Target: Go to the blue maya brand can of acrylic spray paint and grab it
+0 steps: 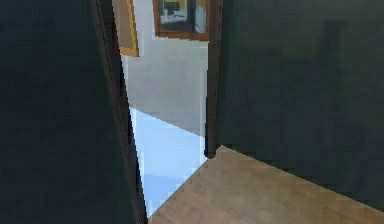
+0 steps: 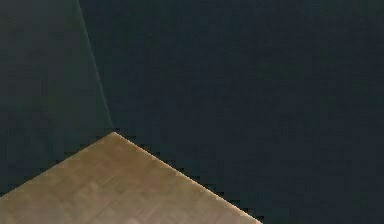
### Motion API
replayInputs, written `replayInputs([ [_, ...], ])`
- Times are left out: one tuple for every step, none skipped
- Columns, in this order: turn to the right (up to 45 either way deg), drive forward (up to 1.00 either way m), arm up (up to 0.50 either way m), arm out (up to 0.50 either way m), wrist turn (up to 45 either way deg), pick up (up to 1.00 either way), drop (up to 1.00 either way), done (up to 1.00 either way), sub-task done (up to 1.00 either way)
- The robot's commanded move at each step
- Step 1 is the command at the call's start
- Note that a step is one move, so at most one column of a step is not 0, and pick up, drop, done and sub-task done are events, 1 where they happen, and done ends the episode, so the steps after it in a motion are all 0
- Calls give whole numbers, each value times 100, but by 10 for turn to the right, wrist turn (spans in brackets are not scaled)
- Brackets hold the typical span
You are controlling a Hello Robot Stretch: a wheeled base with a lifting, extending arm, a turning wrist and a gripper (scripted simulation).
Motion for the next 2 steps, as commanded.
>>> replayInputs([
  [0,85,0,0,0,0,0,0,0],
  [30,0,0,0,0,0,0,0,0],
])
